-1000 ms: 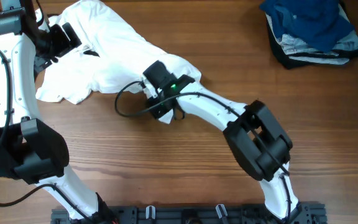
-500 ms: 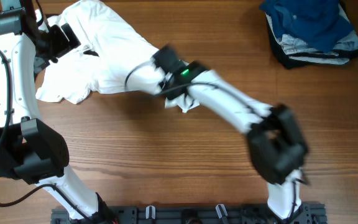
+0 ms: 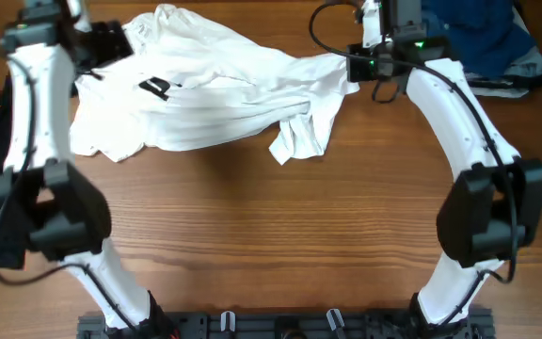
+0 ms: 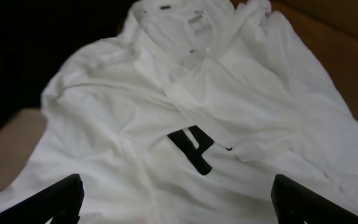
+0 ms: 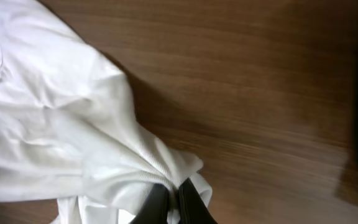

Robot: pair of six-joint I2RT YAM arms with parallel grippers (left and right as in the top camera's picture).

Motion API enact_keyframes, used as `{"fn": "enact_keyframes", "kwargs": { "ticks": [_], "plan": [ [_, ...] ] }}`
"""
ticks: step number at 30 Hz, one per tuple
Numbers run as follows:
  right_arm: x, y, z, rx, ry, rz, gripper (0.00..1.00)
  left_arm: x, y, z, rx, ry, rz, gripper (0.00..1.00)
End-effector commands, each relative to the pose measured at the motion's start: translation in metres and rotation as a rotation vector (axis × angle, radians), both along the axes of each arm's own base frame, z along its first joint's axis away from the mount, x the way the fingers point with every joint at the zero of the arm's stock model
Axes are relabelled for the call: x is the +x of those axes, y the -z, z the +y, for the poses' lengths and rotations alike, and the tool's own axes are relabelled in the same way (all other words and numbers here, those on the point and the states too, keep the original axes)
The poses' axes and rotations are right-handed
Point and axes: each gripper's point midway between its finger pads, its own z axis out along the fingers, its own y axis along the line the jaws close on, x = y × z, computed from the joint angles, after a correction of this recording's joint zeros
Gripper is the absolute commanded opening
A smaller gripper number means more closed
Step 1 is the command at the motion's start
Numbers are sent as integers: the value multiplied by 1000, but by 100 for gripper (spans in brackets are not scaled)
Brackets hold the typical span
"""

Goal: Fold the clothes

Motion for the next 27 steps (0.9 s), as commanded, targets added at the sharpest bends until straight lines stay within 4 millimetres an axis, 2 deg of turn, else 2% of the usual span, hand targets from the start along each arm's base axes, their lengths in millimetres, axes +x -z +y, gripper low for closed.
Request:
{"fn": "enact_keyframes", "kwargs": {
  "ticks": [1, 2, 5, 8, 10, 13, 17, 22, 27],
  "plan": [
    [0, 10, 12, 33, -51, 14, 4, 27, 59, -54, 58, 257, 39, 98],
    [0, 10, 12, 33, -51, 14, 4, 33, 76, -64, 71, 280, 51, 99],
    [2, 9, 13, 34, -52, 7, 4, 41, 107, -77, 56, 279, 73, 100],
    [4, 8, 13, 29, -60, -7, 4, 48, 126, -74, 80, 287, 71, 97],
    [4, 8, 13, 22, -70, -11, 4, 51, 135, -73, 137, 380, 67, 95],
    [5, 8, 12, 20, -68, -14, 4, 54, 136, -69, 149, 359, 63, 94],
    [6, 7, 13, 21, -68, -18, 4, 50, 138, -69, -14, 54, 94, 82],
    [6, 7, 12, 20, -69, -18, 4, 43, 141, -71, -167, -231, 134, 83],
    [7, 6, 12, 17, -67, -26, 5, 29, 146, -76, -214, -281, 200, 80]
  ]
}}
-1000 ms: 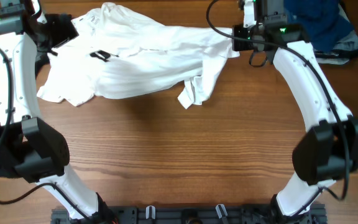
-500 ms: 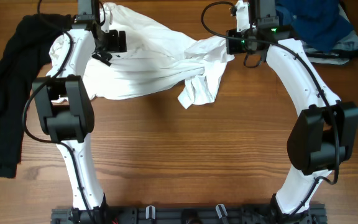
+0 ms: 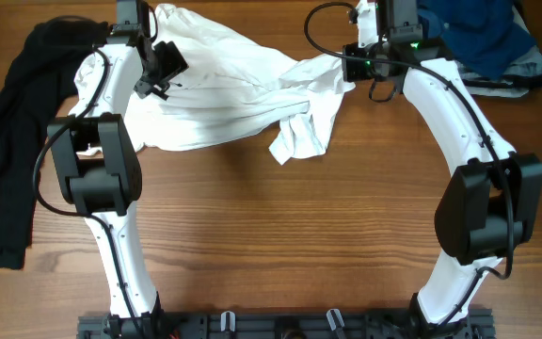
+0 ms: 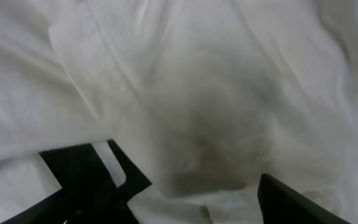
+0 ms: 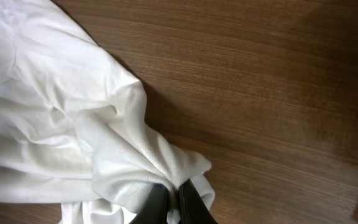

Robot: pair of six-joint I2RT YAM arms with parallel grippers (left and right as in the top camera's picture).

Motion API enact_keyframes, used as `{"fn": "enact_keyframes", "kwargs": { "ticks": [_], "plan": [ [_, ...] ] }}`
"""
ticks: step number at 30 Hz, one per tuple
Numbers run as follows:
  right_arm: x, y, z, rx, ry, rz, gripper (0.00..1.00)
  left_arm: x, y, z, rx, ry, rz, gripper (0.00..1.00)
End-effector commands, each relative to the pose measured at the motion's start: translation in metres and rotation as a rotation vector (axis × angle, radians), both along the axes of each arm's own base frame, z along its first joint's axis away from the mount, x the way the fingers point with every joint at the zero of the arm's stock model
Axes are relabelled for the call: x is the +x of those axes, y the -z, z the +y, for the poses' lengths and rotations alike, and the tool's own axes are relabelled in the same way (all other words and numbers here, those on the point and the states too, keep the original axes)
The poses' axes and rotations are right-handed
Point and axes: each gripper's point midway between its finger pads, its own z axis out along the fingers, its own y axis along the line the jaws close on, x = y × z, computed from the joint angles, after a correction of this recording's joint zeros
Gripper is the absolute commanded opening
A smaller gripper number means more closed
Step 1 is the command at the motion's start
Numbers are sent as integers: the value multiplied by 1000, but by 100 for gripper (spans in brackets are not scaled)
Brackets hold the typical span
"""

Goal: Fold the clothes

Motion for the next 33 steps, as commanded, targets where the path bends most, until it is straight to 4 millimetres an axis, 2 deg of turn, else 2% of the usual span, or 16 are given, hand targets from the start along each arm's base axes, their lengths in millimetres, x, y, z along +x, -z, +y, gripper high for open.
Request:
{"fn": "enact_keyframes", "kwargs": {
  "ticks": [1, 5, 9, 11, 17, 21, 25, 28, 33],
  "plan": [
    [2, 3, 2, -5, -16, -6, 5, -3, 10, -3, -50, -84, 36, 79],
    [2, 4, 1, -11, -13, -3, 4, 7, 12, -4, -50, -81, -2, 70],
    [2, 4, 1, -11, -13, -2, 4, 13, 30, -14, -50, -62, -4, 68],
    [2, 4, 1, -11, -13, -2, 4, 19, 30, -19, -51, -52, -30, 66],
    [2, 4, 1, -14, -11, -2, 4, 40, 18, -38, -67, -16, -131, 58],
    [2, 4, 1, -15, -11, -3, 4, 40, 14, -43, -68, -8, -134, 57],
    [2, 4, 1, -15, -11, -2, 4, 28, -3, -35, -55, -11, -106, 59],
    [2, 4, 1, -15, -12, -3, 4, 30, -22, -25, -47, -29, -138, 59],
    [2, 4, 1, -15, -11, -2, 4, 35, -27, -18, -40, -42, -161, 59]
  ]
}}
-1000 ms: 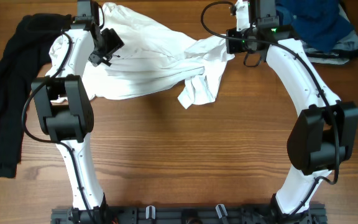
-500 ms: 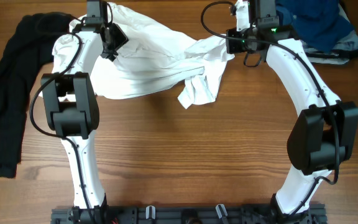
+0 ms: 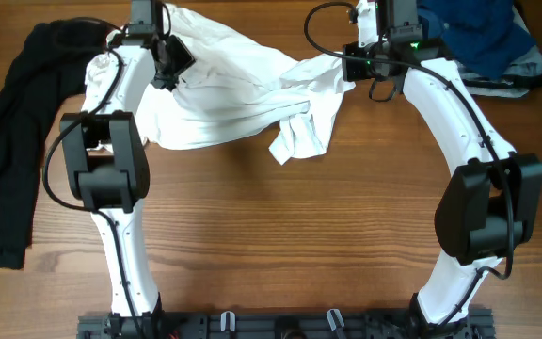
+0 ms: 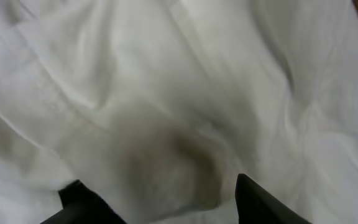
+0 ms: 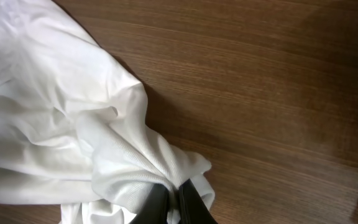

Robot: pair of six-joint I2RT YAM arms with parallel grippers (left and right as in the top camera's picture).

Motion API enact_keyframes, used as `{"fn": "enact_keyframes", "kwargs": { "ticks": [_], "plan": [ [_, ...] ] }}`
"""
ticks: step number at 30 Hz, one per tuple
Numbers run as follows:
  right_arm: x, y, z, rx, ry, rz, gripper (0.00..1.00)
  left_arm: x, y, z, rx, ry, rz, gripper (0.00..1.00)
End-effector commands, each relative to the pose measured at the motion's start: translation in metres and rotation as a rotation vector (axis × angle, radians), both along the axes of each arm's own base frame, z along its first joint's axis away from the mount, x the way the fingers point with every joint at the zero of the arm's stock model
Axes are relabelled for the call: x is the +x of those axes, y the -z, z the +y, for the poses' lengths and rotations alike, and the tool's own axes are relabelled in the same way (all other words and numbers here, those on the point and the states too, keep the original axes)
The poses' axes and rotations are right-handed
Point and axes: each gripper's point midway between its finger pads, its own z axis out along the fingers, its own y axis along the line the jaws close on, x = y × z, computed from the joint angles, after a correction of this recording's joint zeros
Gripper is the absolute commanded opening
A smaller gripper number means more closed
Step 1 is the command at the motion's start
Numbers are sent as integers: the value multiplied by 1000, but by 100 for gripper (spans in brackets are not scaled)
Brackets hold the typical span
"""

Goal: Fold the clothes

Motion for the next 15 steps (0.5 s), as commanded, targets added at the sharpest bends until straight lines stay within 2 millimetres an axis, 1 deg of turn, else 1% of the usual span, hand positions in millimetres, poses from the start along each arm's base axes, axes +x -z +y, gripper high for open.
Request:
{"fn": "enact_keyframes", "kwargs": {
  "ticks": [1, 6, 8, 10, 11, 12, 13, 14, 15],
  "plan": [
    [1, 5, 1, -15, -11, 2, 5, 7, -29, 6, 11, -9, -61, 60],
    [1, 5, 1, -14, -11, 2, 4, 12, -32, 6, 10, -9, -85, 61],
    [1, 5, 1, -14, -11, 2, 4, 14, -33, 6, 10, -9, -95, 59],
    [1, 5, 1, -15, -11, 3, 4, 14, -34, 6, 11, -9, -98, 55],
    [1, 5, 1, -15, -11, 4, 4, 15, -33, 6, 11, -9, -98, 47],
    [1, 5, 1, -15, -11, 4, 4, 14, -33, 6, 11, -9, -97, 42],
    [1, 5, 1, -14, -11, 4, 4, 14, -33, 6, 11, -9, -97, 34],
    [1, 5, 1, -14, -11, 3, 4, 15, -33, 8, 18, -13, -97, 14],
    [1, 5, 1, -14, -11, 3, 4, 16, -33, 8, 21, -16, -102, 4]
  ]
}}
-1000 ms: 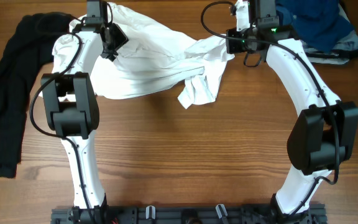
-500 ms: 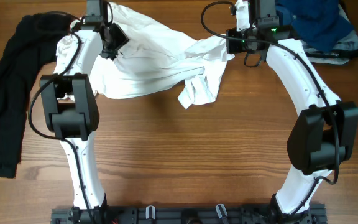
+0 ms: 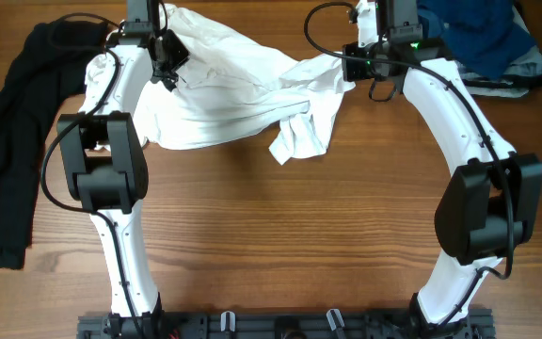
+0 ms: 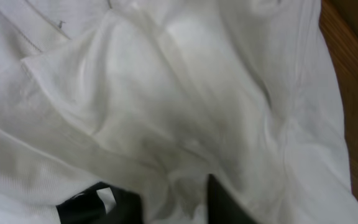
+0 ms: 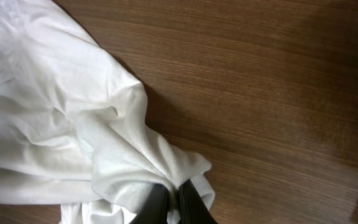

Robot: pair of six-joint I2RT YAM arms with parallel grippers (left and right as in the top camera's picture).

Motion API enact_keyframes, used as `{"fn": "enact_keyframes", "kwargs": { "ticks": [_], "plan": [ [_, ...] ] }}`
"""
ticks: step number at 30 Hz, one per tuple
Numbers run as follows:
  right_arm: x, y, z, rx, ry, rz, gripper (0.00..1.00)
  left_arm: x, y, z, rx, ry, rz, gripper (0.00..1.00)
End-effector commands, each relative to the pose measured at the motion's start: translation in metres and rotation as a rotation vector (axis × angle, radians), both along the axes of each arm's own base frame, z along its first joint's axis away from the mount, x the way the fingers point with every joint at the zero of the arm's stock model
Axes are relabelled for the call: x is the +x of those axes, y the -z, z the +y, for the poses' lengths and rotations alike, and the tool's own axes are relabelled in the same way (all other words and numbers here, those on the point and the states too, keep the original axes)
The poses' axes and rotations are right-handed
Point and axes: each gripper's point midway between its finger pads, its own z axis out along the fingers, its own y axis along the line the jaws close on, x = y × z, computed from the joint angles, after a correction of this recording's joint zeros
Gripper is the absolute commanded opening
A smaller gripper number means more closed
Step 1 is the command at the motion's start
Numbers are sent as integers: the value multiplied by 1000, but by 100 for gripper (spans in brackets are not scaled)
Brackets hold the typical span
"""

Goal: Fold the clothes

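Observation:
A crumpled white shirt (image 3: pixel 233 85) lies across the far middle of the wooden table (image 3: pixel 299 235). My left gripper (image 3: pixel 165 58) is down on the shirt's upper left part. In the left wrist view its fingers (image 4: pixel 114 205) have drawn in on a puckered fold of the shirt (image 4: pixel 166 93), and the gripper (image 4: pixel 174 202) is shut on that fold. My right gripper (image 3: pixel 351 64) is at the shirt's right end. In the right wrist view it (image 5: pixel 173 202) is shut on a bunched edge of the white fabric (image 5: pixel 55 124), just above bare wood.
A black garment (image 3: pixel 7 141) lies along the table's left edge. A pile of blue clothes (image 3: pixel 478 38) sits at the far right corner, behind the right arm. A loose flap of the shirt (image 3: pixel 297 139) hangs toward the table's middle.
The left gripper's fingers, wide apart on the fabric before, now stand close together with a fold pinched between them. The right gripper and the shirt's right end have not moved.
The left gripper first hung open above the shirt's left side, near its black logo. Then it was down on the fabric, wide open, then a little farther back, and now shut on a fold. The right gripper stayed shut on the shirt's right edge throughout.

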Motion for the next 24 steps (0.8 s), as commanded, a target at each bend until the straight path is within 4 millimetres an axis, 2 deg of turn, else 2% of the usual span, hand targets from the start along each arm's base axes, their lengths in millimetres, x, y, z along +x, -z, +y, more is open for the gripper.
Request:
{"fn": "enact_keyframes", "kwargs": {
  "ticks": [1, 2, 4, 6, 7, 8, 9, 10, 11, 14, 16, 18, 20, 22, 24],
  "plan": [
    [1, 5, 1, -14, -11, 4, 4, 8, -25, 6, 27, -15, -63, 4],
    [1, 5, 1, -14, -10, 4, 4, 11, -27, 8, 35, -20, -77, 4],
    [2, 4, 1, -13, -10, -2, 4, 19, -45, 11, 65, 14, -138, 4],
    [5, -5, -1, -7, -5, -25, 4, 21, -87, 18, 105, 29, -214, 4],
    [7, -16, -1, 13, -7, -45, 4, 17, -118, 24, 136, 22, -259, 4],
    [7, -26, -1, 31, -12, -61, 4, 13, -139, 29, 155, 11, -286, 4],
    [5, -43, 0, 60, -23, -85, 4, 5, -172, 33, 187, 11, -329, 4],
    [4, -56, -1, 78, -27, -101, 4, -2, -193, 36, 203, 8, -357, 4],
    [1, -72, -4, 88, -25, -121, 4, -14, -226, 41, 227, -7, -400, 4],
    [-12, -110, -17, 85, -12, -156, 4, -48, -308, 51, 286, -48, -532, 4],
    [-21, -132, -26, 75, -11, -179, 4, -66, -345, 56, 313, -80, -603, 4],
    [-32, -163, -39, 73, -6, -223, 4, -89, -382, 67, 352, -133, -671, 4],
    [-43, -195, -50, 87, -7, -280, 4, -109, -411, 75, 396, -142, -726, 4],
    [-63, -235, -60, 97, -17, -347, 4, -134, -440, 85, 408, -178, -784, 4],
    [-84, -262, -63, 90, -22, -379, 4, -158, -464, 93, 417, -209, -833, 4]
  ]
}}
